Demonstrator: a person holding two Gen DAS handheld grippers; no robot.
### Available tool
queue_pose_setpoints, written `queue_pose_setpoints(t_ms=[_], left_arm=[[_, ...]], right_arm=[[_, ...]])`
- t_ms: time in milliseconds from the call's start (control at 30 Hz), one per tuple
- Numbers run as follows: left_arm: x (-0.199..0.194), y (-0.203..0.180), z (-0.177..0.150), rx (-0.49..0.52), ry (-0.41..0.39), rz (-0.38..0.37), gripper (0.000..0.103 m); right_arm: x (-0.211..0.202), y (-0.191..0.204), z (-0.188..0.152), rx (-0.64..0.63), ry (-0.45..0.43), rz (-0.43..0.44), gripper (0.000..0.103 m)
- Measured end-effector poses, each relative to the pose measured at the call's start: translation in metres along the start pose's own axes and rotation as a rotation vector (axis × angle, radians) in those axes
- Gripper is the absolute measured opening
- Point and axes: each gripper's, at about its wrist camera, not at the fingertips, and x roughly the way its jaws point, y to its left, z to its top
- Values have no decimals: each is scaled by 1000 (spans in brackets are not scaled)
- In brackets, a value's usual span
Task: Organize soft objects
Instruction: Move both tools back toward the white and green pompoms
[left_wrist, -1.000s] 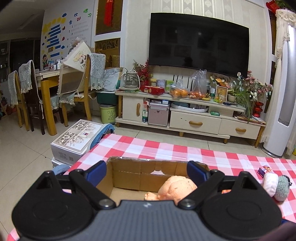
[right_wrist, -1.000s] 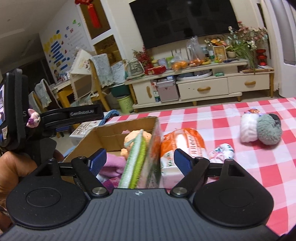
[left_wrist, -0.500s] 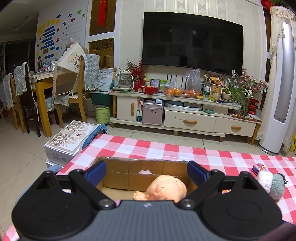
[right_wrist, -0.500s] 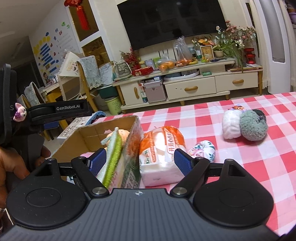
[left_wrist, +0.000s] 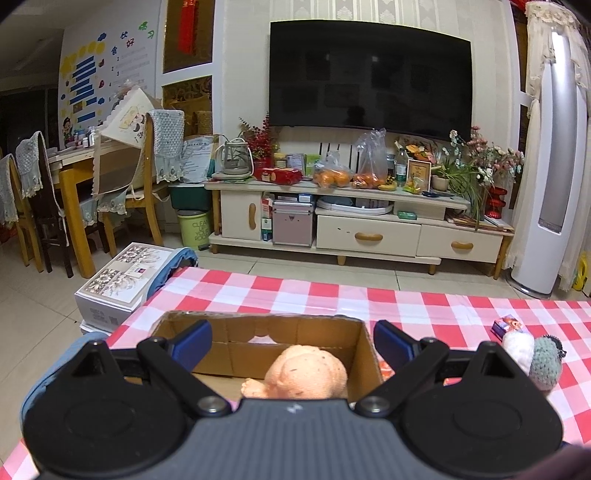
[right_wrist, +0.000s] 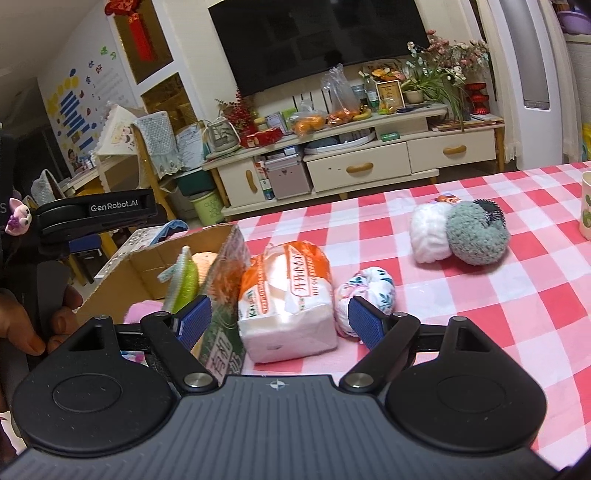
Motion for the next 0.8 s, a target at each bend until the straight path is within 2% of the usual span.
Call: queue_pose_setpoints(t_ms=[800], left_arm=[[1, -58, -9, 116, 16, -51, 94]], right_arm=[[-10, -30, -14, 61, -39, -110, 103]])
